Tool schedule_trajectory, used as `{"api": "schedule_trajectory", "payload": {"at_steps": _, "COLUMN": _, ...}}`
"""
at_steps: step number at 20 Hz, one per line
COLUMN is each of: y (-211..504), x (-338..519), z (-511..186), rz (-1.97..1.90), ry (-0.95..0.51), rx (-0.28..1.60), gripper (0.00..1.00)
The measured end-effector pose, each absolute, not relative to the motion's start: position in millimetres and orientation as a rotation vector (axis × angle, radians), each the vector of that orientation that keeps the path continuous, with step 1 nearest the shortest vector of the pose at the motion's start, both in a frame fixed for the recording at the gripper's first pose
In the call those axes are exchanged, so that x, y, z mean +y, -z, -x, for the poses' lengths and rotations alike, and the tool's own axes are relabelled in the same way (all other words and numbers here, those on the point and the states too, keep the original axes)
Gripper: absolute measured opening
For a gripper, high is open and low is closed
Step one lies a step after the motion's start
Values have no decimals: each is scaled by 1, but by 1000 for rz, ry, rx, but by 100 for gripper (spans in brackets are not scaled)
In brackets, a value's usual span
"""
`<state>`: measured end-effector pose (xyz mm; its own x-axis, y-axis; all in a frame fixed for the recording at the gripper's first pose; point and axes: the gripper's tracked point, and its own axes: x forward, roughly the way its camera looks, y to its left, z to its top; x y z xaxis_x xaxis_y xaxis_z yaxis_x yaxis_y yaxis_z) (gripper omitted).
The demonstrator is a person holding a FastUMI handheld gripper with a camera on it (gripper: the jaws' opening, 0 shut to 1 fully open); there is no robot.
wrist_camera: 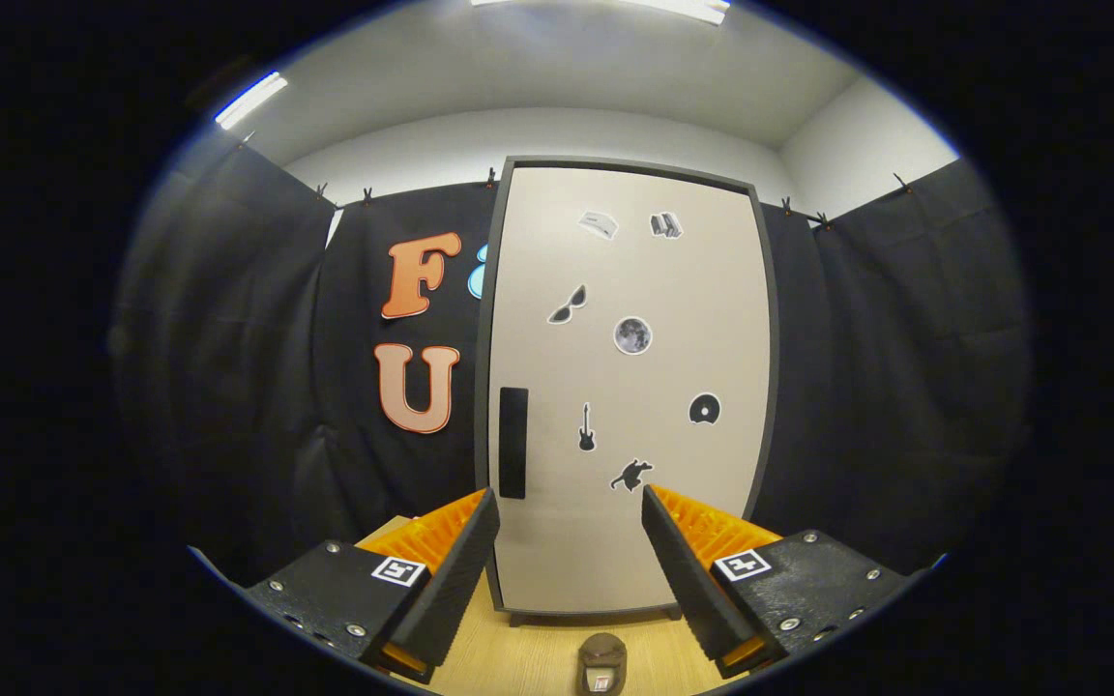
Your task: Open the shoe cabinet door, grab the shoes and put them into the shoe cabinet, then close the shoe cabinet door.
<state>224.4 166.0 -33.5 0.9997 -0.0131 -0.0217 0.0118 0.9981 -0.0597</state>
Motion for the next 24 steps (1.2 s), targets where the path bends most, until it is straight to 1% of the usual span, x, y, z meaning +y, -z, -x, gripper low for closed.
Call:
{"api": "schedule_trajectory", "payload": {"at_steps": 4, "y": 40, "x": 192, "z": -265, "rz": 15, "ry": -24, "rx": 24, "gripper": 91}}
{"api": "schedule_trajectory", "payload": {"at_steps": 8, "y": 47, "x": 203, "z": -314, "rz": 44, "ry": -16, "rx": 14, "gripper": 84}}
{"api": "schedule_trajectory", "payload": {"at_steps": 12, "y": 65, "x": 213, "z": -350, "rz": 34, "ry": -29, "rx": 55, "gripper": 77}}
{"api": "schedule_trajectory", "payload": {"at_steps": 18, "y": 69, "x": 217, "z": -390, "rz": 44, "ry": -24, "rx": 54, "gripper": 61}}
{"api": "schedule_trajectory", "payload": {"at_steps": 20, "y": 68, "x": 221, "z": -396, "rz": 25, "ry": -28, "rx": 51, "gripper": 53}}
{"api": "schedule_trajectory", "payload": {"at_steps": 21, "y": 68, "x": 221, "z": -398, "rz": 18, "ry": -27, "rx": 54, "gripper": 47}}
{"api": "schedule_trajectory", "payload": {"at_steps": 23, "y": 71, "x": 222, "z": -401, "rz": 14, "ry": -17, "rx": 63, "gripper": 40}}
{"api": "schedule_trajectory", "payload": {"at_steps": 24, "y": 70, "x": 221, "z": -402, "rz": 13, "ry": -12, "rx": 56, "gripper": 39}}
